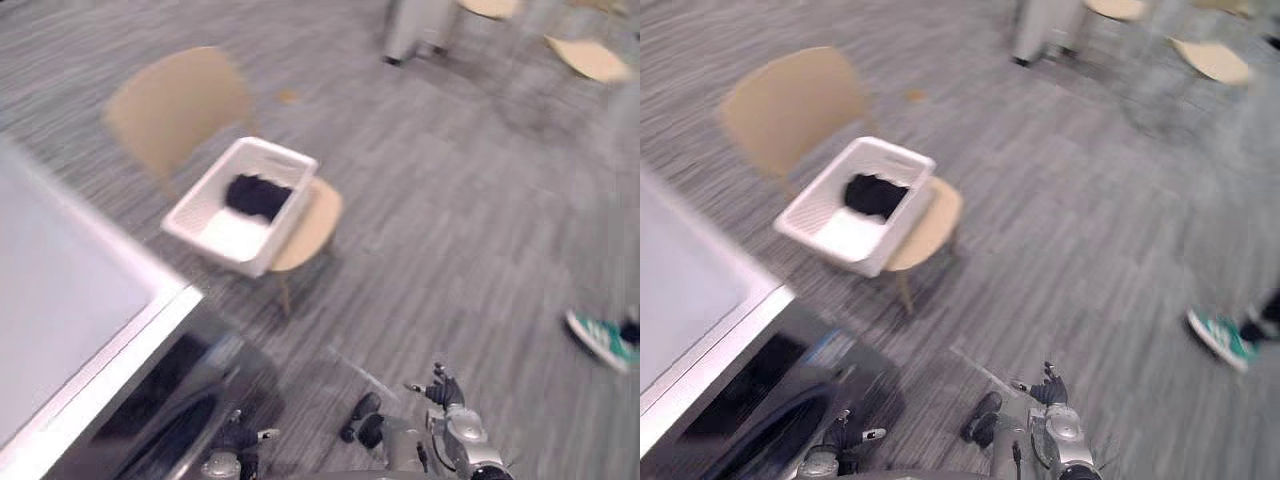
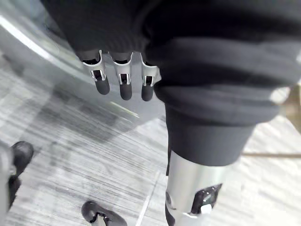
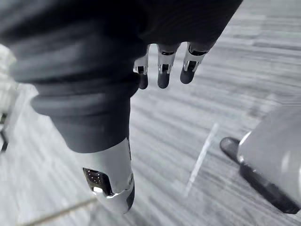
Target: Pick up the laundry basket with both hands and put the clothes into the washing machine.
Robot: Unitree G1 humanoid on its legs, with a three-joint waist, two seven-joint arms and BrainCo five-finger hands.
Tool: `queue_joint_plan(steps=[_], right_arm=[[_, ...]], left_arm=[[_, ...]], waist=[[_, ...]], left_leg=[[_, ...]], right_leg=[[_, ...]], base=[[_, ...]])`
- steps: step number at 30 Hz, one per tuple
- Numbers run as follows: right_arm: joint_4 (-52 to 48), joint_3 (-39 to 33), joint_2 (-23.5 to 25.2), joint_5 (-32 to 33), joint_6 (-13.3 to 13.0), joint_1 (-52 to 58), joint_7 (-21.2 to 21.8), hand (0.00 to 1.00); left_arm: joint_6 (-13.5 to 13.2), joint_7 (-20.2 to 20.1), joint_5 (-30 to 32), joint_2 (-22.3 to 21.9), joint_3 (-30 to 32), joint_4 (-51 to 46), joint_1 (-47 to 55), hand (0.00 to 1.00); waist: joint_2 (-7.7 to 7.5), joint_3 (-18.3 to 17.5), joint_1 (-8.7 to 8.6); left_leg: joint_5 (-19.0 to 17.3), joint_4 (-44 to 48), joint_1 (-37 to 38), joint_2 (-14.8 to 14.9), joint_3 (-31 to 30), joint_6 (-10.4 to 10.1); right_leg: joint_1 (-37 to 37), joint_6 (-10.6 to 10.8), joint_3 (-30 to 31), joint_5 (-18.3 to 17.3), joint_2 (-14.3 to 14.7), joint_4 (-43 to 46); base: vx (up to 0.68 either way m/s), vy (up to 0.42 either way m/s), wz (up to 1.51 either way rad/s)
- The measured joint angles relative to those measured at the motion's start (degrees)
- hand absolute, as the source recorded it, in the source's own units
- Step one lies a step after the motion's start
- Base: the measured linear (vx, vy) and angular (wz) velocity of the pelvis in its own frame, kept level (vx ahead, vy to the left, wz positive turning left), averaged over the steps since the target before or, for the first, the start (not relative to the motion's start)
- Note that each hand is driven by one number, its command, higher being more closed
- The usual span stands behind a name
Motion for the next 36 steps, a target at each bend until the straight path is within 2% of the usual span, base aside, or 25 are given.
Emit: queue_joint_plan(steps=[2, 3, 5, 6, 7, 9, 10, 13, 15, 16, 17, 18, 19, 20, 22, 24, 26, 28, 30, 31, 32, 33, 34, 35, 36], right_arm=[[0.4, 0.6, -0.4, 0.0, 0.1, 1.0, 0.2, 0.00], [0.6, 1.4, -0.4, 0.0, 0.2, 1.3, 0.2, 0.00], [1.1, 1.7, -0.3, 0.1, 0.1, 1.1, 0.1, 0.00], [3.0, 2.5, -0.6, 0.4, 0.2, 0.8, 0.0, 0.00], [3.4, 2.6, -0.7, 0.4, 0.2, 0.8, 0.1, 0.00], [5.2, 2.9, -0.4, 0.4, 0.2, 0.9, 0.1, 0.00], [5.2, 2.8, -0.4, 0.4, 0.2, 0.9, 0.1, 0.00], [5.1, 2.4, -0.2, 0.4, 0.2, 0.3, 0.2, 0.00], [5.2, 2.3, 0.0, 0.4, 0.2, 0.2, 0.1, 0.00], [4.9, 2.3, 0.1, 0.4, 0.1, -0.4, 0.0, 0.00], [5.0, 2.3, -0.1, 0.4, 0.0, -1.4, 0.0, 0.00], [5.1, 2.4, -0.3, 0.4, 0.0, -2.1, 0.1, 0.00], [5.1, 2.3, -0.3, 0.4, 0.0, -2.5, 0.1, 0.00], [5.1, 2.2, -0.1, 0.4, 0.0, -2.4, 0.1, 0.00], [4.9, 2.4, 0.4, 0.3, 0.0, -1.9, 0.2, 0.00], [4.8, 2.3, 0.6, -0.1, 0.2, -0.2, 0.3, 0.00], [4.7, 2.3, 0.6, -0.1, 0.1, 0.3, 0.3, 0.00], [3.8, 1.9, 0.4, 0.0, 0.0, 0.6, 0.3, 0.00], [1.5, 1.0, 0.6, 0.6, -0.1, 1.7, 0.1, 0.00], [1.3, 0.8, 0.7, 0.6, -0.2, 2.1, 0.1, 0.00], [0.4, 0.4, 1.7, 1.6, -0.1, 4.1, 0.0, 0.00], [-0.4, -0.5, 1.5, 2.5, -0.1, 4.5, 0.0, 0.00], [-1.0, -0.7, 0.9, 2.9, -0.1, 4.6, -0.2, 0.00], [-2.9, -1.1, 0.5, 3.2, -0.3, 4.6, -0.4, 0.00], [-4.4, -1.1, 0.7, 3.8, -1.1, 4.6, -0.8, 0.00]], left_arm=[[0.0, 0.0, 0.1, -0.1, 0.1, -0.1, -0.7, 0.00], [-0.2, -0.2, 0.4, -0.4, 0.3, -0.1, -0.5, 0.00], [-0.3, -0.6, 0.4, -1.1, 1.3, -0.2, -0.5, 0.00], [-0.4, -0.8, 0.1, -2.7, 1.5, -0.5, -0.4, 0.00], [-0.4, -1.0, 0.0, -3.1, 1.6, -0.5, -0.2, 0.00], [-2.0, -0.7, -1.9, -2.4, 1.8, -3.7, 0.8, 0.00], [-2.3, -0.6, -2.2, -2.4, 1.8, -4.3, 1.0, 0.00], [-2.9, -0.6, -3.0, -2.6, 1.8, -5.3, 1.2, 0.00], [-3.0, -0.6, -3.1, -3.1, 1.8, -5.5, 1.2, 0.00], [-2.9, -0.6, -3.1, -2.9, 1.8, -5.5, 1.1, 0.00], [-3.0, -0.8, -3.1, -2.9, 2.4, -5.8, 1.0, 0.00], [-2.9, -0.8, -3.1, -3.0, 2.7, -5.7, 0.9, 0.00], [-2.9, -0.6, -3.3, -3.4, 3.2, -5.3, 0.8, 0.00], [-2.8, -0.6, -3.6, -3.3, 3.1, -4.5, 0.6, 0.00], [-2.2, -0.7, -3.5, -2.4, 1.2, -3.8, 0.6, 0.00], [-1.5, -0.6, -3.6, -2.2, -0.3, -2.9, 0.9, 0.00], [-1.4, -0.6, -3.6, -2.3, -0.7, -3.0, 0.7, 0.00], [-1.3, -0.4, -3.6, -2.7, -0.7, -3.0, 0.2, 0.00], [-1.2, 0.3, -3.6, -3.9, -1.1, -2.9, -1.4, 0.00], [-1.3, 0.4, -3.6, -4.3, -1.1, -2.9, -1.4, 0.00], [-1.3, 0.4, -3.6, -5.0, -1.0, -3.4, -1.6, 0.00], [-1.2, 0.7, -4.2, -6.4, 0.0, -3.5, -1.4, 0.00], [-1.3, 0.7, -4.2, -7.4, 0.1, -3.9, -1.0, 0.00], [-1.6, 0.4, -4.5, -8.1, -0.8, -4.7, -0.6, 0.00], [-1.6, 0.6, -5.4, -8.2, 0.0, -4.8, -0.4, 0.00]], waist=[[0.28, 0.2, -0.55], [1.62, 0.7, -0.39], [2.39, 1.7, -0.40], [1.98, 2.1, 0.76], [1.79, 2.2, 1.22], [0.84, 3.1, 4.02], [0.92, 3.2, 4.35], [2.13, 3.4, 5.33], [1.48, 3.1, 6.20], [0.63, 2.6, 7.15], [0.45, 2.3, 7.11], [0.33, 2.5, 7.10], [0.29, 2.5, 7.10], [0.07, 2.6, 6.97], [-1.20, 2.9, 5.10], [-1.05, 2.9, 3.55], [-0.77, 3.1, 3.96], [-0.23, 3.1, 4.03], [0.16, 3.2, 3.71], [0.14, 3.2, 3.96], [-0.92, 2.8, 4.45], [0.46, 3.0, 5.06], [1.38, 2.3, 5.62], [2.26, 1.6, 5.90], [1.95, 1.8, 5.70]], left_leg=[[0.0, 9.5, 0.2, 3.8, 0.2, 0.0], [1.6, 27.5, -2.0, 12.4, -3.6, 4.2], [-1.6, 42.3, -8.6, 16.7, -14.2, 9.3], [-3.4, 47.9, -17.3, 12.4, -27.7, 8.1], [-3.8, 48.1, -19.0, 10.7, -30.5, 7.5], [-4.3, 42.8, -27.7, 2.7, -39.7, 6.8], [-4.3, 40.5, -29.0, 1.8, -40.2, 6.8], [-3.2, 20.0, -34.2, -2.6, -39.1, 6.0], [4.6, 9.4, -33.7, -4.9, -36.7, 7.5], [7.5, 6.8, -32.4, -6.7, -36.0, 10.3], [6.1, 8.3, -32.7, -7.5, -36.0, 14.5], [5.0, 9.3, -32.7, -7.5, -35.5, 15.8], [2.2, 10.7, -31.3, -7.9, -35.3, 15.8], [0.5, 9.9, -28.2, -9.0, -35.8, 15.5], [-1.5, 7.8, -22.6, -12.5, -39.2, 16.4], [-2.5, 5.5, -16.9, -14.7, -46.6, 16.5], [-2.5, 3.8, -14.2, -15.1, -50.9, 16.5], [-2.5, 3.2, -13.0, -15.3, -59.2, 16.5], [-2.7, 4.8, -14.1, -15.4, -68.6, 16.0], [-3.1, 5.6, -14.1, -15.4, -70.4, 14.2], [-5.4, 7.8, -14.2, -15.9, -72.5, 10.5], [-8.1, 11.5, -15.1, -14.4, -74.2, 7.4], [-7.9, 13.0, -17.0, -13.0, -73.7, 6.8], [-6.5, 14.4, -18.9, -11.5, -72.2, 4.4], [-5.6, 14.2, -20.0, -9.7, -69.3, 2.5]], right_leg=[[-0.7, 0.2, 4.1, -1.8, 2.0, 1.8], [1.3, -0.7, 8.0, -2.7, 6.0, -0.3], [3.9, -1.4, 11.1, -3.1, 9.3, -2.2], [7.1, -1.4, 14.8, -3.2, 10.4, -4.2], [8.1, -1.4, 15.5, -3.2, 10.4, -4.7], [13.7, -0.9, 20.2, -3.4, 10.6, -8.3], [14.7, -0.6, 20.5, -3.5, 10.4, -8.9], [19.3, 2.2, 21.3, -3.8, 9.6, -12.7], [22.0, 5.5, 21.8, -3.4, 8.8, -15.9], [23.1, 7.6, 23.2, -3.2, 7.7, -17.6], [23.2, 9.2, 24.1, -3.3, 6.7, -17.1], [23.0, 10.0, 24.6, -3.7, 6.2, -15.8], [21.5, 11.5, 25.4, -4.7, 4.7, -9.2], [17.8, 12.9, 26.1, -5.3, 2.6, 3.9], [11.7, 15.1, 26.9, -2.3, -2.1, 25.5], [8.5, 11.7, 24.9, -4.8, -4.1, 33.4], [6.7, 10.9, 24.1, -7.0, -4.1, 29.5], [3.8, 10.5, 29.2, -8.5, -0.4, 18.7], [1.6, 11.4, 42.0, -7.3, 4.7, 6.4], [1.9, 12.0, 45.2, -5.9, 5.5, 2.0], [3.8, 11.7, 46.4, 2.0, 4.5, -7.0], [5.3, 13.6, 41.5, 4.5, 3.9, -6.6], [5.7, 13.3, 39.2, 4.3, 4.0, -6.5], [7.3, 12.0, 34.6, 3.4, 3.4, -7.0], [10.2, 11.2, 30.0, 2.7, 2.7, -8.3]], base=[[0.28, -0.134, -1.45], [0.31, -0.105, -1.67], [0.25, -0.067, -1.44], [0.21, -0.030, -1.15], [0.27, -0.002, -1.16], [0.26, 0.067, -1.01], [0.27, 0.122, -0.90], [0.32, 0.158, -0.38], [0.42, 0.171, -0.14], [0.50, 0.190, -0.27], [0.52, 0.213, -0.25], [0.62, 0.268, -0.16], [0.60, 0.290, -0.04], [0.49, 0.238, 0.12], [0.44, 0.160, 0.84], [0.53, 0.064, 1.62], [0.55, -0.031, 1.64], [0.50, -0.128, 1.88], [0.42, -0.239, 2.11], [0.42, -0.293, 2.46], [0.42, -0.324, 2.32], [0.41, -0.328, 2.17], [0.42, -0.389, 1.97], [0.33, -0.347, 1.86], [0.30, -0.315, 1.89]])
